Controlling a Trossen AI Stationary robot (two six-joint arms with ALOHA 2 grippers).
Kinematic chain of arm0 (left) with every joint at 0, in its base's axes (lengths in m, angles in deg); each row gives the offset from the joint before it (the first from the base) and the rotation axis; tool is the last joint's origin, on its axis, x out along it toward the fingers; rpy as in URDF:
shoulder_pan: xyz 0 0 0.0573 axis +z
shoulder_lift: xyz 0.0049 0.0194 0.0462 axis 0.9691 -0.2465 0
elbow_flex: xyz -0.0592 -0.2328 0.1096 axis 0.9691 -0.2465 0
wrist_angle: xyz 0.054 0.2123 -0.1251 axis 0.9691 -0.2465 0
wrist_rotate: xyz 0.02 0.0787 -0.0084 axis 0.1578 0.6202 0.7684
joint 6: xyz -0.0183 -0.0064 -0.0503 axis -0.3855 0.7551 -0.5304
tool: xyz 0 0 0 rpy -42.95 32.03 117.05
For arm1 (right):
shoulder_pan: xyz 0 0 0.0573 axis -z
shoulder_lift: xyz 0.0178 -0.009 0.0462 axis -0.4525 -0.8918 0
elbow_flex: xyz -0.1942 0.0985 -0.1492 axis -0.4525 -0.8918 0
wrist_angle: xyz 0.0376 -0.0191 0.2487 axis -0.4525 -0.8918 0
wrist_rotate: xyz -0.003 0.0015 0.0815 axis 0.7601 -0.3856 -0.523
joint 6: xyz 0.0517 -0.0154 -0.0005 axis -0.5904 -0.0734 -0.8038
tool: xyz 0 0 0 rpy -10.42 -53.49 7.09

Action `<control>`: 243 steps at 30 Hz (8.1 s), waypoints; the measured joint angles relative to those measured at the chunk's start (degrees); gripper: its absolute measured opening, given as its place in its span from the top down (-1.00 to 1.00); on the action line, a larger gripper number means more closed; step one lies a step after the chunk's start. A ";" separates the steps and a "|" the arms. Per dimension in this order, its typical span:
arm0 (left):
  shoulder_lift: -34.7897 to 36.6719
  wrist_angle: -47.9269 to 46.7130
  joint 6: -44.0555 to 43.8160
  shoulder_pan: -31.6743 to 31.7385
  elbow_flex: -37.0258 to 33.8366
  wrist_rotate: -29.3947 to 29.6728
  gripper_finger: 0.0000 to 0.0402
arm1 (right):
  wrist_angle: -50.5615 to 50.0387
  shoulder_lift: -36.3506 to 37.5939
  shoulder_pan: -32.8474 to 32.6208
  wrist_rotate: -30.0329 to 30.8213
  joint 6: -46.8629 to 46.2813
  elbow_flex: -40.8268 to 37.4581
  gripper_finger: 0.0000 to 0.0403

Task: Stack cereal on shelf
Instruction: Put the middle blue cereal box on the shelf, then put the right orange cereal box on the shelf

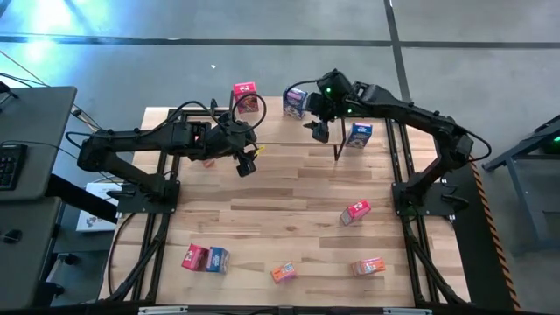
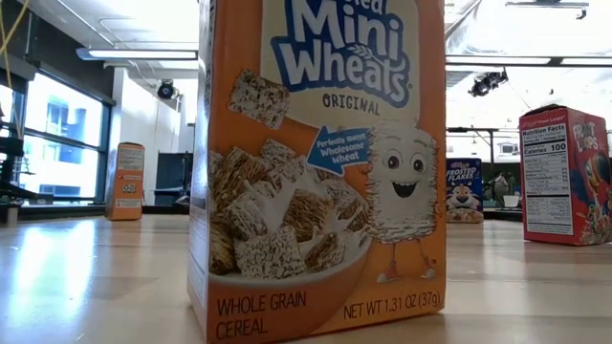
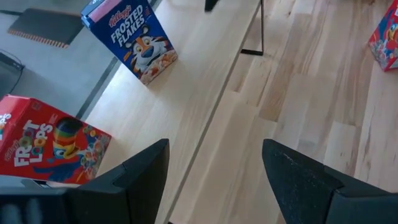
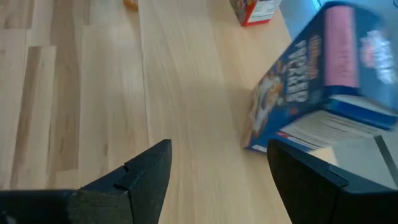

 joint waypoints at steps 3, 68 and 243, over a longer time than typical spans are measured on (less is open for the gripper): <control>0.00 0.00 0.01 0.01 0.00 0.00 -0.24 | 4.58 -0.02 -0.88 0.38 -0.24 -2.19 -0.28; 0.02 1.63 0.02 0.00 0.00 -2.80 -0.24 | -35.09 2.49 -17.25 3.55 -11.66 11.20 -0.28; 0.02 5.88 -0.11 0.02 0.00 -4.50 -0.24 | -11.18 38.12 -75.55 26.72 -55.77 -20.68 -0.27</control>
